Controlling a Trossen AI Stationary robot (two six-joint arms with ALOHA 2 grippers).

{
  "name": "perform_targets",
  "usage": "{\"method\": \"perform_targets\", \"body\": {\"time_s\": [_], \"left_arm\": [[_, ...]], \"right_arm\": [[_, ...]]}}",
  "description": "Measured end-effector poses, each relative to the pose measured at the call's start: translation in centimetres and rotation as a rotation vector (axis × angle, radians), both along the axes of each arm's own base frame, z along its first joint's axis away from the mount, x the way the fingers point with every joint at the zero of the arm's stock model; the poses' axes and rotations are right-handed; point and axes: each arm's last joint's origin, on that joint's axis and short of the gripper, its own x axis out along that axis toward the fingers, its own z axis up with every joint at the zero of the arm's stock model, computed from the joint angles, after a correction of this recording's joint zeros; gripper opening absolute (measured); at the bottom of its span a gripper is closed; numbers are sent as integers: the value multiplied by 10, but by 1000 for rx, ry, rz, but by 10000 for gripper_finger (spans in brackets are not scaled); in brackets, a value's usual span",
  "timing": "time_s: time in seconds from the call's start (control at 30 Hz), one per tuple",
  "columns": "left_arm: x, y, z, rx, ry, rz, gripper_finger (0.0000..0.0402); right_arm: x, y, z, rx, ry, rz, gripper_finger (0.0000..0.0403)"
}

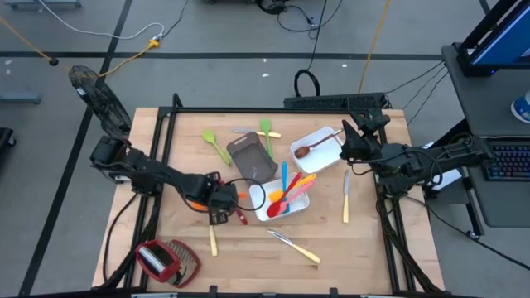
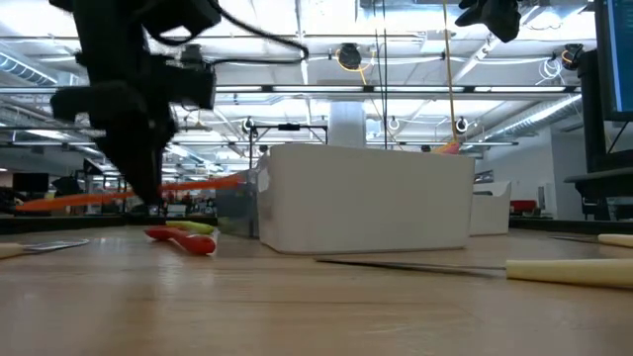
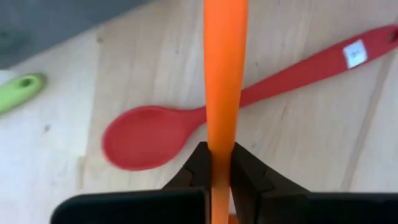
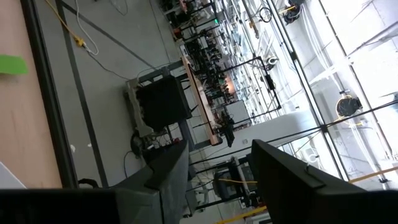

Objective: Pick & Place Kitchen Items
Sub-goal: Put the orange spatula into the bottom white bin

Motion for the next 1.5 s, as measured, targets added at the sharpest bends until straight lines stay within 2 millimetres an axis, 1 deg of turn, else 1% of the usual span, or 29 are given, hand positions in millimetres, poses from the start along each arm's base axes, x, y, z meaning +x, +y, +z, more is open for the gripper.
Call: {"method": "perform_targets", "body": {"time_s": [0.17,0.33,0.47,0.57,0.67,0.77,0.83,0.93,1.03,1.17,1.27,1.37,1.5], "left_arm": [[-7,4,26,-7,-118,73,26],[-4,9,67,51,-320,165,20],[6,13,105,125,-502,190,19],[21,15,133,135,-693,224,19],[36,18,151,141,-875,233,19],[49,21,158,156,-999,228,19],[59,22,156,165,-1035,226,19],[76,21,144,179,-1054,213,19],[98,17,125,183,-1082,186,19],[121,13,97,163,-1094,155,19],[129,12,74,130,-1042,200,19],[133,11,54,120,-969,216,19],[138,9,39,65,-935,201,19]], "right_arm": [[0,0,0,0,0,0,169],[0,0,0,0,-1,0,169],[0,0,0,5,-9,0,169],[0,0,0,15,-29,0,169],[0,0,0,8,-15,0,169],[0,0,0,-6,11,-2,169],[0,0,0,-11,21,-3,169],[0,0,0,-11,19,-4,169],[0,0,0,-5,6,-4,169],[0,0,0,0,-3,-5,169],[0,0,0,1,-5,-5,169],[0,0,0,0,-3,-5,169],[0,0,0,0,-4,-3,169]]}}
